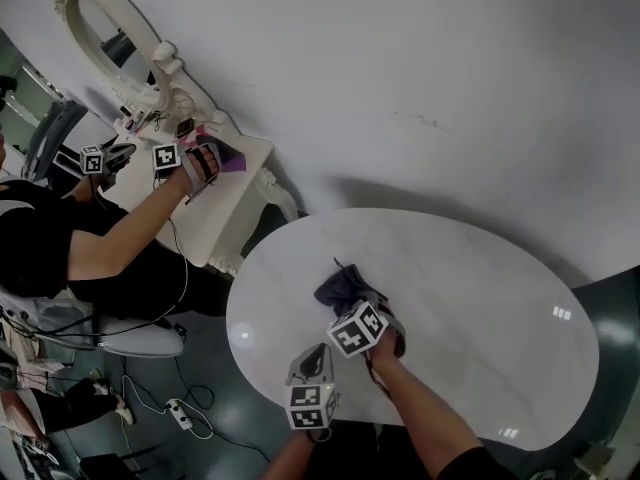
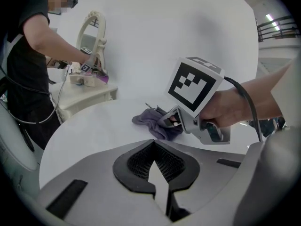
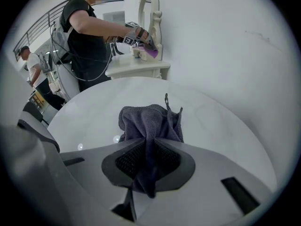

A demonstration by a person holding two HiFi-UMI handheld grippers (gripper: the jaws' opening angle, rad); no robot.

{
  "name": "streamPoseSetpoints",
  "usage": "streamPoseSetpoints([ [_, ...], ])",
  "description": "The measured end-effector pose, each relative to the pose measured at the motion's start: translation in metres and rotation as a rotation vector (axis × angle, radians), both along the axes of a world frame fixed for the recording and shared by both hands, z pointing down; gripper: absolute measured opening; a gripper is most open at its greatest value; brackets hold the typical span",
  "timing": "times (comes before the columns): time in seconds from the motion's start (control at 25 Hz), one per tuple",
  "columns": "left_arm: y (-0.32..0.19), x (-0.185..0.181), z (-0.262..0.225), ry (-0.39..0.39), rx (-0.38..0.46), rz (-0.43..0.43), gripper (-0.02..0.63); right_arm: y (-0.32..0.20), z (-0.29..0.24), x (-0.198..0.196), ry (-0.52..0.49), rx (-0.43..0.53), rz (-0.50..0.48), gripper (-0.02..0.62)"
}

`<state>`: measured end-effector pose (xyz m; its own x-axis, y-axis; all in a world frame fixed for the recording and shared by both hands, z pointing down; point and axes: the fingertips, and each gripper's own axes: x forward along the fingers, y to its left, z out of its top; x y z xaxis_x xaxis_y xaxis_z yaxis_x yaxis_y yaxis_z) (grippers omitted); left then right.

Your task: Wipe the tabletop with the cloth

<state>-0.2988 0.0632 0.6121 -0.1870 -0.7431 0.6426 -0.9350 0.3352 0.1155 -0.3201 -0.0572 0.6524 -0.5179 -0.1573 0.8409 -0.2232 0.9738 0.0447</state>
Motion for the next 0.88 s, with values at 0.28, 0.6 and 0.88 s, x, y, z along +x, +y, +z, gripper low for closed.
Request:
streamPoseSetpoints([
  [0.28,-0.009,0.030,-0.002,-0.006,0.004,0.041,0.003,-0.009,0.002,0.035,0.000,-0.001,0.036,0.038],
  [0.6,-0.021,0.065,-0.005,-0.003,0.018,0.102,0.003,-0.019,0.002,0.073,0.005,-0.005,0.077,0.038],
  [0.88,-0.027,0.096,-0.006,0.004,0.015,0.149,0.003,-0.028,0.001,0.108,0.005,0.009,0.119,0.038],
])
